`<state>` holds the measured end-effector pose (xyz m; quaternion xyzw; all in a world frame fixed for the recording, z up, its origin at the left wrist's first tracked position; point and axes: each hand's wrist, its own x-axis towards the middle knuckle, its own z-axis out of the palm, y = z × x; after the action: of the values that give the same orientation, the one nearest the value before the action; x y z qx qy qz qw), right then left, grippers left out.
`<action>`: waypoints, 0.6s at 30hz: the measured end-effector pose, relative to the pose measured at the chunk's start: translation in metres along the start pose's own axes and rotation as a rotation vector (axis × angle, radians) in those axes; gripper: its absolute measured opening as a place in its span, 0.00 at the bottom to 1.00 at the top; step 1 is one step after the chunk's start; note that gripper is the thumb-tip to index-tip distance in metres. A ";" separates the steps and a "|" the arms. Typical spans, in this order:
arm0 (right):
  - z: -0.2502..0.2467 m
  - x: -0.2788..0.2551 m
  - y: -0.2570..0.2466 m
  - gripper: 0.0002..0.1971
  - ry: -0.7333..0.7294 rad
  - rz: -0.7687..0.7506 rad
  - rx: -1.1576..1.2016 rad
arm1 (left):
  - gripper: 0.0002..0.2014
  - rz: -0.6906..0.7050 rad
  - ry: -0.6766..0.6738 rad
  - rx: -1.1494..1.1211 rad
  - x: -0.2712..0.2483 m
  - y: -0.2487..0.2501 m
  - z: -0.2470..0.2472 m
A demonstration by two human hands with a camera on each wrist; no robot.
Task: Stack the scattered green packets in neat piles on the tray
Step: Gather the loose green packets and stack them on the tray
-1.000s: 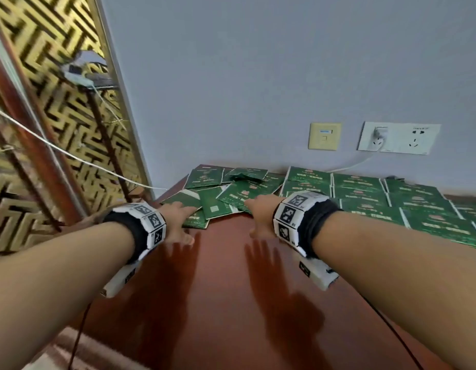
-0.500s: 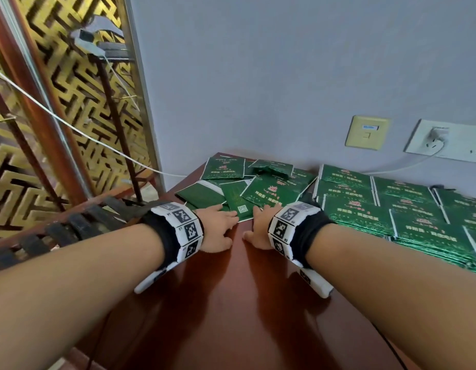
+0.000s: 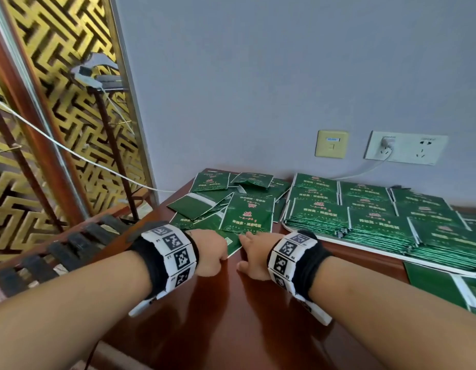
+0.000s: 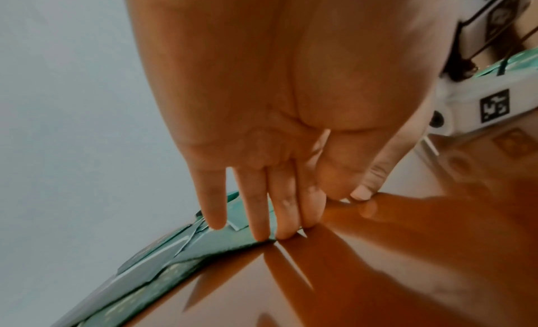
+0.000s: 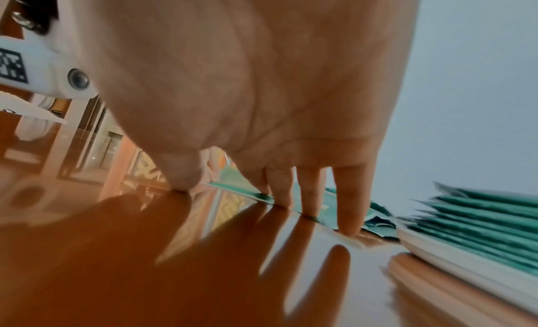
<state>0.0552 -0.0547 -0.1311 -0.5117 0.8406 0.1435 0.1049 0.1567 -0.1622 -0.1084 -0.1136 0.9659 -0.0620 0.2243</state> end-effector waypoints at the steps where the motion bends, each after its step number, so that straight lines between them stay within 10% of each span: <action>1: 0.001 -0.007 0.001 0.40 -0.002 -0.018 -0.003 | 0.15 0.002 -0.004 0.008 -0.004 0.006 -0.001; 9: 0.002 -0.068 0.006 0.44 -0.026 -0.086 0.015 | 0.21 0.063 -0.018 0.014 -0.032 0.050 -0.009; 18: -0.003 -0.127 0.038 0.33 -0.139 -0.087 0.037 | 0.15 0.246 -0.089 -0.608 -0.060 0.076 -0.010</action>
<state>0.0795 0.0662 -0.0821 -0.5344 0.8108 0.1587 0.1785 0.1901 -0.0729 -0.0878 -0.0607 0.9358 0.2618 0.2281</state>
